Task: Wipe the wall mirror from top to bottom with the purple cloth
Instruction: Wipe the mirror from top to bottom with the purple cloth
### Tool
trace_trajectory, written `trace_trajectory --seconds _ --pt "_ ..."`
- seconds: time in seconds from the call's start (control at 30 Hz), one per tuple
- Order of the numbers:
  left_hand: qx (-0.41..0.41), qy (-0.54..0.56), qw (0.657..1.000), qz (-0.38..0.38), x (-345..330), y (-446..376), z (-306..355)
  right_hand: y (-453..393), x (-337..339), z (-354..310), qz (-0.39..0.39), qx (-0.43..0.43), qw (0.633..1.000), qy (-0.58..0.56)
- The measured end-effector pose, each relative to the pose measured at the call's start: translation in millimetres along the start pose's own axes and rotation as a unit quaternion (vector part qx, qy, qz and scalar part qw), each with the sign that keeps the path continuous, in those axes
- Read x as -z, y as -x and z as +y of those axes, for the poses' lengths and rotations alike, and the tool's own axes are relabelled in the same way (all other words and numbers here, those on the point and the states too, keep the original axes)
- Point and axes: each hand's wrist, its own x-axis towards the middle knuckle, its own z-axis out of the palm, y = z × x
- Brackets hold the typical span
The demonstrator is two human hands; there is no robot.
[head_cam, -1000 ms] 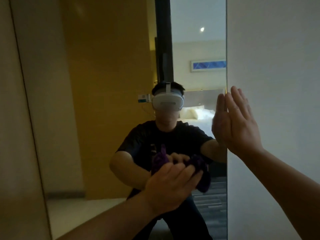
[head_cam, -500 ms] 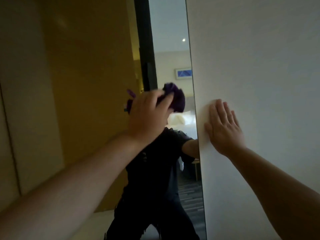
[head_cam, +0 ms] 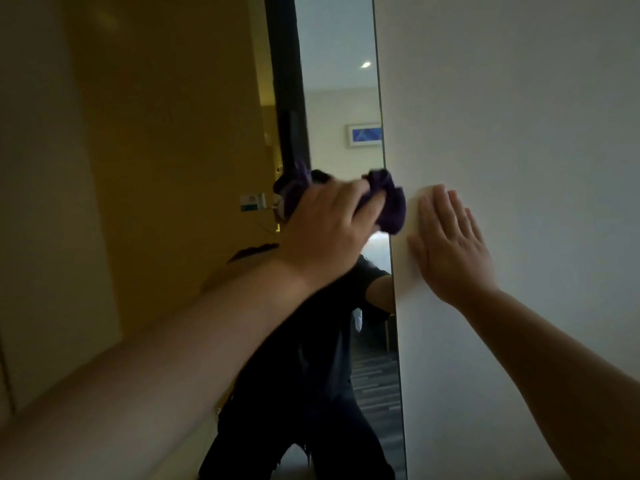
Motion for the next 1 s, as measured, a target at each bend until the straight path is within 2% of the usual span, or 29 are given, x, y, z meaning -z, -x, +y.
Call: trace_trajectory --seconds 0.1,0.23,0.37,0.47,0.63,0.77,0.9,1.0 --pt "-0.044 0.034 0.998 -0.039 2.3 77.6 56.1 0.5 0.1 1.2 0.013 0.007 1.0 0.004" --pt "-0.084 0.096 0.979 -0.158 6.2 171.8 121.9 0.7 1.2 -0.3 0.014 0.005 1.0 0.01" --pt "-0.088 0.119 0.976 -0.161 7.1 209.6 145.1 0.6 3.0 -3.8 -0.003 -0.009 1.0 0.022" --pt "-0.076 0.139 0.973 -0.165 15.5 201.2 142.1 1.6 7.9 -8.1 -0.028 -0.019 0.999 0.017" --pt "0.019 0.181 0.972 -0.147 44.5 211.6 115.4 -0.2 32.6 -15.0 -0.06 -0.04 0.996 -0.056" --pt "0.072 0.158 0.976 -0.133 90.7 249.2 77.9 40.4 38.1 -56.7 -0.003 -0.064 0.992 -0.113" --pt "0.127 0.136 0.974 -0.129 133.4 303.9 45.0 125.8 6.7 -136.4 0.042 0.023 0.984 -0.171" --pt "0.148 0.105 0.971 -0.153 158.7 348.4 24.1 183.6 -29.3 -195.9 -0.006 0.141 0.978 -0.155"
